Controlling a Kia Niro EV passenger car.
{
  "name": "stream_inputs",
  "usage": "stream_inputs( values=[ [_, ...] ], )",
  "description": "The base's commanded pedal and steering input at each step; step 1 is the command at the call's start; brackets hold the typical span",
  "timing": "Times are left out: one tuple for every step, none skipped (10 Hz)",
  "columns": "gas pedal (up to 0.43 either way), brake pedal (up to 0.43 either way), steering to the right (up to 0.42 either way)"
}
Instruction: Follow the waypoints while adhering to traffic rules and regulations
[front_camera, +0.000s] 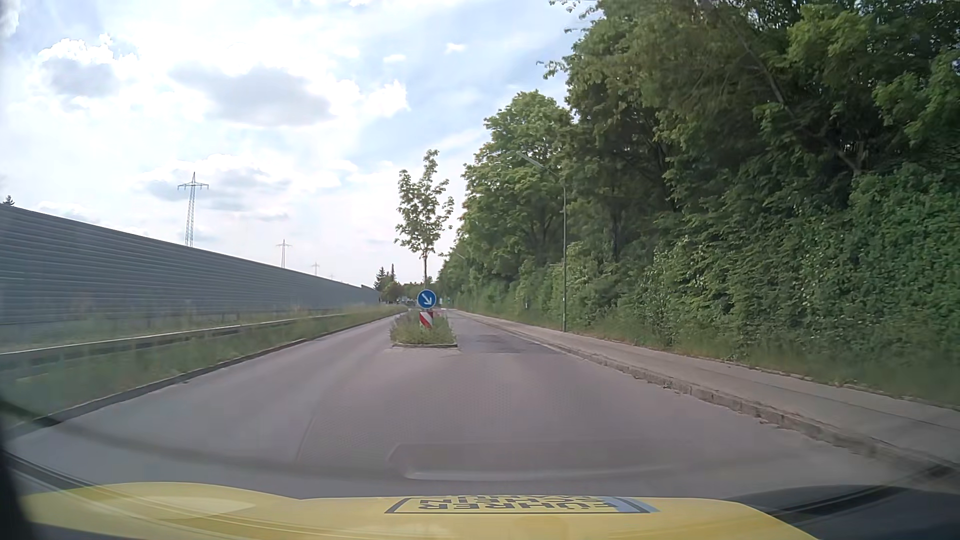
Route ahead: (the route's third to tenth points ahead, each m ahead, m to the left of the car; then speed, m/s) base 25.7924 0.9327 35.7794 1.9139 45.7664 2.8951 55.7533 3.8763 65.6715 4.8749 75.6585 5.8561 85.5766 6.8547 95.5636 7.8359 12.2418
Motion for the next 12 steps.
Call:
stream_inputs(
  values=[
    [0.047,0.000,0.048],
    [0.047,0.000,0.048],
    [0.047,0.000,0.046],
    [0.047,0.000,0.035],
    [0.047,0.000,0.018],
    [0.047,0.000,0.000],
    [0.059,0.000,-0.015],
    [0.059,0.000,-0.033],
    [0.067,0.000,-0.050],
    [0.067,0.000,-0.059],
    [0.079,0.000,-0.065],
    [0.079,0.000,-0.065]
  ],
)
